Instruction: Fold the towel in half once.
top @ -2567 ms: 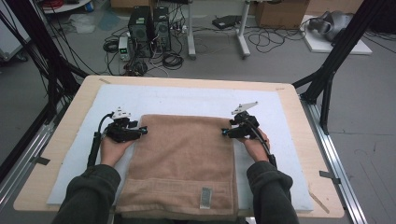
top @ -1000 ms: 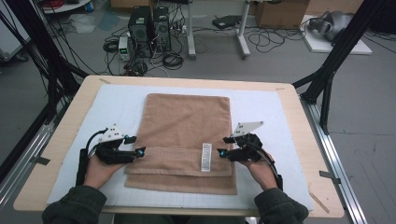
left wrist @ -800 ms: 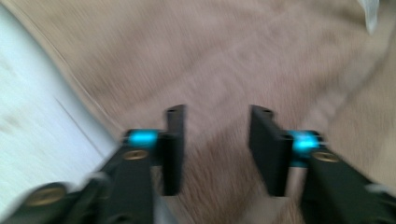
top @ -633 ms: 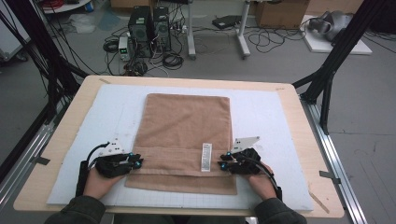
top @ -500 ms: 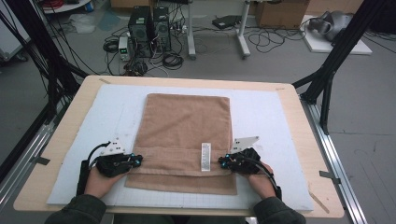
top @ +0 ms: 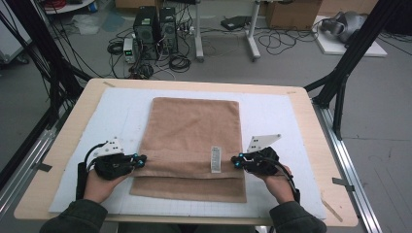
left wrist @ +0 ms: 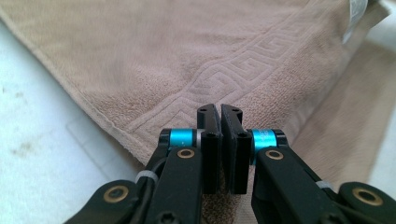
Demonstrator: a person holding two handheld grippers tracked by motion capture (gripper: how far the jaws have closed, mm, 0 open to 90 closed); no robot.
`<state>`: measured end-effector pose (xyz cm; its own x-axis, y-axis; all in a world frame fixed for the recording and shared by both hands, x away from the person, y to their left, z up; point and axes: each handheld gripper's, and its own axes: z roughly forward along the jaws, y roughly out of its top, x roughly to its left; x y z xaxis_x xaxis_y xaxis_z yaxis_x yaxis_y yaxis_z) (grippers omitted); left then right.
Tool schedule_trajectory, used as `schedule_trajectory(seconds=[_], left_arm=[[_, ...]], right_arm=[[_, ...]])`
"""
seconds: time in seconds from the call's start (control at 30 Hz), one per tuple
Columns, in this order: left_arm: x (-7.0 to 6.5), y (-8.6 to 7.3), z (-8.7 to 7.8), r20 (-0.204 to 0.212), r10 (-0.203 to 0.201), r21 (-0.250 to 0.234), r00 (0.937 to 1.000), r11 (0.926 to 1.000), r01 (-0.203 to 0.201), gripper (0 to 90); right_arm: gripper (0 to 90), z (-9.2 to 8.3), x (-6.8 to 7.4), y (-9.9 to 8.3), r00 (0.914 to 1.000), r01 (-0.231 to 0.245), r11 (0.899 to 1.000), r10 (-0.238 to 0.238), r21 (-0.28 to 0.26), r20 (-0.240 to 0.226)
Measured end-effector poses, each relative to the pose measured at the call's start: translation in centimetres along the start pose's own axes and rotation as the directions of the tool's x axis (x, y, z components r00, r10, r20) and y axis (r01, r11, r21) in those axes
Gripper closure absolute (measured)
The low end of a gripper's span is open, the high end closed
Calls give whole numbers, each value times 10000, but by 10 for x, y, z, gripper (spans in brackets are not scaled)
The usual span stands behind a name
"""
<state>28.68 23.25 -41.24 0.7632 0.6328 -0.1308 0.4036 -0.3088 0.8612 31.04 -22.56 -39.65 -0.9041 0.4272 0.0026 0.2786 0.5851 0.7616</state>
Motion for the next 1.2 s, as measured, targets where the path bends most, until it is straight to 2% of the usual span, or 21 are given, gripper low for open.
schedule_trajectory(seconds=[0.13,0.2,0.3,0.4,0.5,0.53,0.6,0.7,0.8,0.87,0.93,1.0,1.2], left_arm=[[-9,6,-6,166,270,4,9995,9996,-270,862],[-10,4,-8,279,281,154,9992,9995,-286,863],[-13,-6,-9,510,189,383,9985,9990,-208,862],[-14,-22,-3,665,-76,872,9978,9962,18,851],[-12,-31,1,414,-193,1121,9990,9936,146,715],[-11,-32,1,393,-223,1154,9990,9932,177,716],[-9,-32,1,410,-270,1129,9988,9934,222,710],[-11,-33,1,563,-88,1338,9984,9910,12,714],[-12,-37,5,530,81,1571,9986,9875,-164,716],[-13,-39,6,442,118,1455,9990,9892,-181,741],[-13,-40,5,467,231,1435,9986,9892,-296,769],[-14,-40,4,500,233,1466,9985,9887,-304,777],[-16,-43,2,410,376,1361,9985,9898,-429,782]], right_arm=[[869,-16,3,6,9999,158,9997,-157,-186,63],[869,-23,10,7,9995,303,9990,-306,-315,-69],[868,-24,20,3,9987,420,9991,-423,-109,-301],[860,-19,26,-8,9978,122,9999,-118,61,-647],[781,-7,25,-21,9964,-196,9990,228,396,-816],[763,-4,24,-24,9955,-357,9983,396,461,-859],[740,-1,24,-28,9956,-401,9981,438,462,-823],[712,2,23,-30,9952,-417,9976,464,547,-866],[687,6,23,-32,9942,-447,9968,510,668,-950],[671,11,23,-35,9933,-426,9963,503,751,-1039],[690,15,24,-39,9937,-402,9938,507,1037,-1002],[744,15,26,-41,9946,-339,9955,422,883,-946],[734,13,28,-43,9945,-443,9949,525,910,-902]])
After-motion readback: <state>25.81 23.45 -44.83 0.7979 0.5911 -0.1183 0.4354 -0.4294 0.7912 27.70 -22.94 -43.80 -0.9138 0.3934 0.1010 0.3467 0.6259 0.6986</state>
